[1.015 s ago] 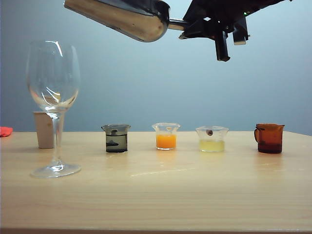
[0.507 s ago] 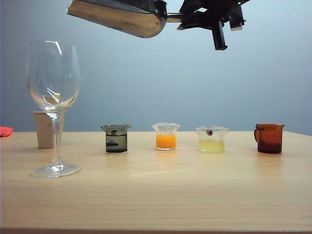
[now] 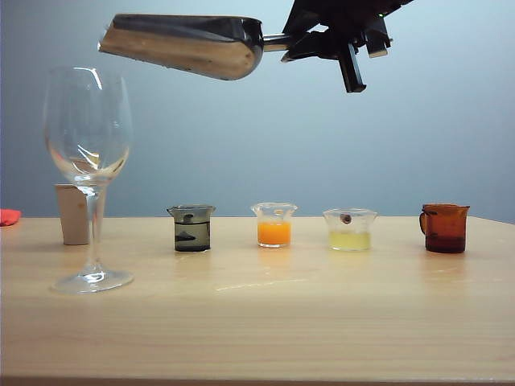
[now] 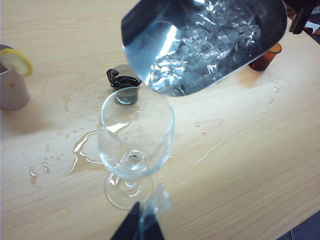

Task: Pick up the ice scoop on the desk filled with ice cubes, pour the ice into the goblet, and finally put the scoop back on the table.

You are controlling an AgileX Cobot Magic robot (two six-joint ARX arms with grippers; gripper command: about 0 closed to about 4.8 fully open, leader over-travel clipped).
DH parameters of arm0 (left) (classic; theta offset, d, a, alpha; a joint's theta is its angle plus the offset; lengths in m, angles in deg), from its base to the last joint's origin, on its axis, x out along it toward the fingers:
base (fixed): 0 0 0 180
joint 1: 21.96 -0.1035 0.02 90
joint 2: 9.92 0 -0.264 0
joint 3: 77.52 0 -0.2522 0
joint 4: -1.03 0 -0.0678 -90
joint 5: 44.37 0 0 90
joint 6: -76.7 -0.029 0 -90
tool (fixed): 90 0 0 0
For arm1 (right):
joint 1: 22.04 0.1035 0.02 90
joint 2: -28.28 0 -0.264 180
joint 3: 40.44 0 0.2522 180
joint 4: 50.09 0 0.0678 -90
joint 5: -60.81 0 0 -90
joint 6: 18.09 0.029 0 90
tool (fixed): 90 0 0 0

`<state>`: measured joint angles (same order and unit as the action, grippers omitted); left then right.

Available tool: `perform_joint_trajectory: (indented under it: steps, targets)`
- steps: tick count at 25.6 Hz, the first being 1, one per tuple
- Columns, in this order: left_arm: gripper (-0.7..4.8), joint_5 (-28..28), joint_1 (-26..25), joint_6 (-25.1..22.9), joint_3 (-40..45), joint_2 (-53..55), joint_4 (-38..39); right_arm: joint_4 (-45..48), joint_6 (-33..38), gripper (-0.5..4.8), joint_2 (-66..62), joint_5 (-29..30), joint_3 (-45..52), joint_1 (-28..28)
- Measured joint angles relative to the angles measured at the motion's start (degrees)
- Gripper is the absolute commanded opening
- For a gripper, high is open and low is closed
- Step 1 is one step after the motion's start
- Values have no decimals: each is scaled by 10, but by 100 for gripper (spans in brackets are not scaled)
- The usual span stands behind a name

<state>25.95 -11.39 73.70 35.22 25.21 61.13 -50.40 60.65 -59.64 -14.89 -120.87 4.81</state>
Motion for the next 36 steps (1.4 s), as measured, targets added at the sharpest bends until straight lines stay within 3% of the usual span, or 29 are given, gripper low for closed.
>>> perform_joint_trajectory:
  steps: [7,36]
  targets:
    - [-5,0,0,0,0,0,1,-1,-24,-6,-1,-32,0,15]
    - [-5,0,0,0,0,0,2,-4,-53,-6,-5,-53,-1,32]
